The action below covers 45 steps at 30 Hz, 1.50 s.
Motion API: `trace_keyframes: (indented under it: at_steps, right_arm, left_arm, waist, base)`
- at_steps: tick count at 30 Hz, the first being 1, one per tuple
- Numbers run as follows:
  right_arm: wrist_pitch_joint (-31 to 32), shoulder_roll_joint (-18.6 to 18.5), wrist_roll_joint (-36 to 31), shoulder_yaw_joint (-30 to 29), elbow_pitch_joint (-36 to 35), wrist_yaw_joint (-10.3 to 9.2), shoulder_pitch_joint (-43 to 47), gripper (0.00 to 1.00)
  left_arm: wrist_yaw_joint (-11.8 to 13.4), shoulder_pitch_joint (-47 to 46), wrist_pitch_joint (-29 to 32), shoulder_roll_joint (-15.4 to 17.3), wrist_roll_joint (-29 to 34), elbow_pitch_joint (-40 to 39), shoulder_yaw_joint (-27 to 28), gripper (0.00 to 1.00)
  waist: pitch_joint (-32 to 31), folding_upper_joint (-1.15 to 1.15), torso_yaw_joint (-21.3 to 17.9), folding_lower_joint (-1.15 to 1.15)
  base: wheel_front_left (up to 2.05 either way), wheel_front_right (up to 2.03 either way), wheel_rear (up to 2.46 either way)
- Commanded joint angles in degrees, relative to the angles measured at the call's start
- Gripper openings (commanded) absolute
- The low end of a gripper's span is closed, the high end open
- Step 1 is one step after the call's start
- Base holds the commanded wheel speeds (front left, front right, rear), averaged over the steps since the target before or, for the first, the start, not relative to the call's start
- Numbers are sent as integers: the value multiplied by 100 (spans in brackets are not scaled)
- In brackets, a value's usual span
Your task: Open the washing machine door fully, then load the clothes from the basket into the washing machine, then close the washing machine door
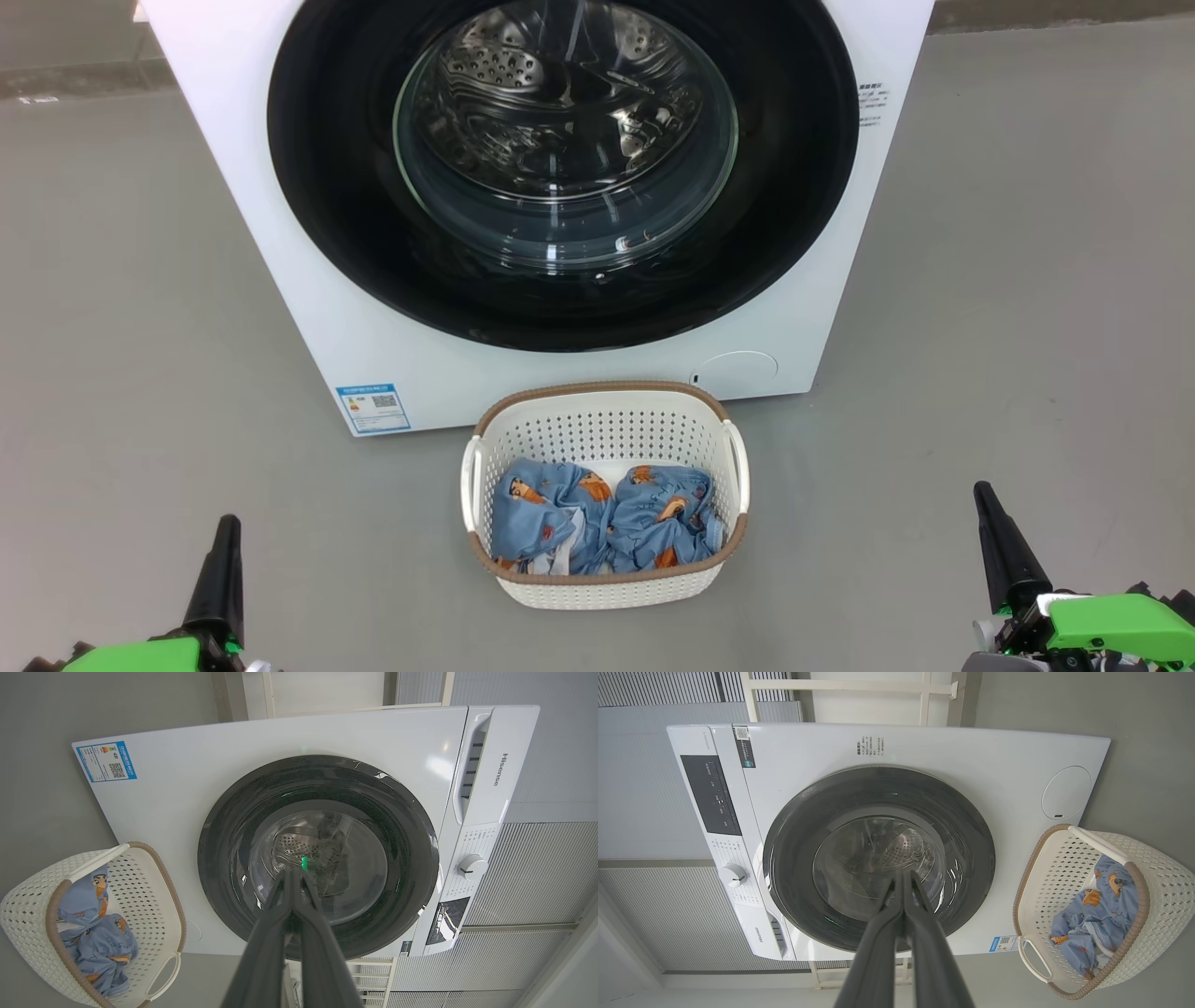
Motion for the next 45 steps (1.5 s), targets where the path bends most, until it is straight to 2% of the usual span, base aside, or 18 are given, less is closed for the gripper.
trace_keyframes:
  at_steps: [1, 45]
  right_arm:
    - [43, -53, 20, 147, -142, 9, -233, 0]
    - [43, -53, 20, 147, -142, 9, -233, 0]
  left_arm:
    - [-66, -132, 18, 92, 24, -112, 187, 0]
    - [-66, -132, 18, 92, 24, -112, 186, 0]
  waist:
    - [0, 0, 0, 0]
    - [0, 0, 0, 0]
  base:
    - [0, 0, 0]
    - [0, 0, 0]
